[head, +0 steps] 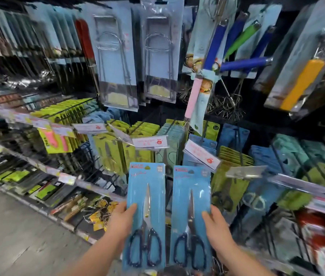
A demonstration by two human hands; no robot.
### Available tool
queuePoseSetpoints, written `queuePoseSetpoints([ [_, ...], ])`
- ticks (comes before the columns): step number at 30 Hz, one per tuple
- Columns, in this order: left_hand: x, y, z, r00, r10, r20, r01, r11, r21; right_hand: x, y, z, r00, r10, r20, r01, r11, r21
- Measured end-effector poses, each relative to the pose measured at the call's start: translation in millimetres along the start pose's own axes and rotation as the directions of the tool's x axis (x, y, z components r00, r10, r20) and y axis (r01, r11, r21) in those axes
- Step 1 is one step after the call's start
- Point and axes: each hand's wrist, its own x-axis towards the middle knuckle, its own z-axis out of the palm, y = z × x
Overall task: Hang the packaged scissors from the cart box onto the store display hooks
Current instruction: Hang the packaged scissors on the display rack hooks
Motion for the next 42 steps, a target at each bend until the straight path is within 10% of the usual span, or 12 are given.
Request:
queuePoseSetpoints([
  [42,70.9,-4.5,-7.4,0.955,0.055,0.293,-0.050,0.998,-0.023,13.1,-3.6,52.6,0.877,-0.040,-0.479,0.032,0.999,-0.026],
])
